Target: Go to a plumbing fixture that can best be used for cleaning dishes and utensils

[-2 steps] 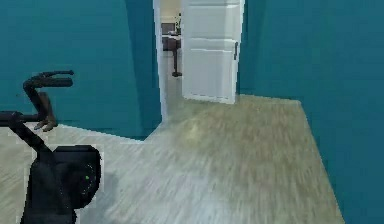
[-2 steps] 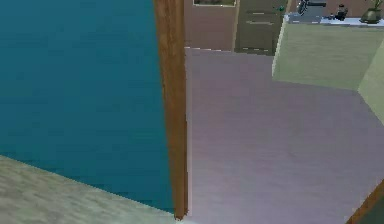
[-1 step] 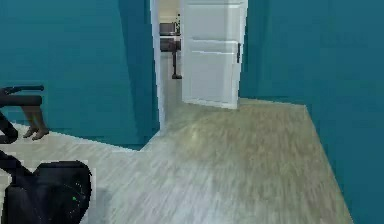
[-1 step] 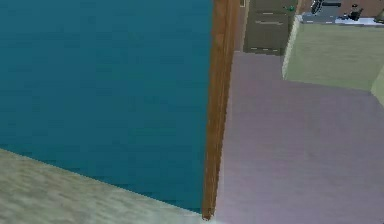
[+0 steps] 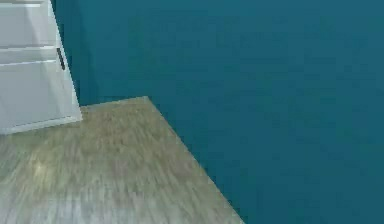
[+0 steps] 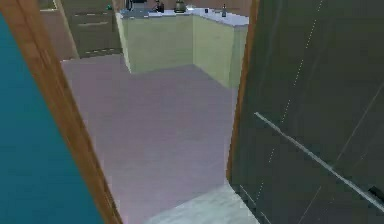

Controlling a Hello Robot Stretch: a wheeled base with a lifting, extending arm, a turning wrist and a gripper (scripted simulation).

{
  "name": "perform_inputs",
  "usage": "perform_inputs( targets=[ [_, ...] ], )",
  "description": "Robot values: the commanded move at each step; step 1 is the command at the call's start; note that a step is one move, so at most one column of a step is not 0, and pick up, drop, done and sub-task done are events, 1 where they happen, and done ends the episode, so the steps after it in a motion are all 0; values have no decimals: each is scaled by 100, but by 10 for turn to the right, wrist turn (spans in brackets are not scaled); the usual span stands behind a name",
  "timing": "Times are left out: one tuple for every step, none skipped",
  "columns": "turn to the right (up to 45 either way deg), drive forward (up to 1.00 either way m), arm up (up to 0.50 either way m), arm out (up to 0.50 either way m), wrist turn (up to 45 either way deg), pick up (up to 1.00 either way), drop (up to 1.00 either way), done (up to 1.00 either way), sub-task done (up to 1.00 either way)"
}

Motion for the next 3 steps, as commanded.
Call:
perform_inputs(
  targets=[
    [450, 0, 0, 0, 0, 0, 0, 0, 0],
    [330, 0, 0, 0, 0, 0, 0, 0, 0],
    [0, 100, 0, 0, 0, 0, 0, 0, 0]
  ],
)
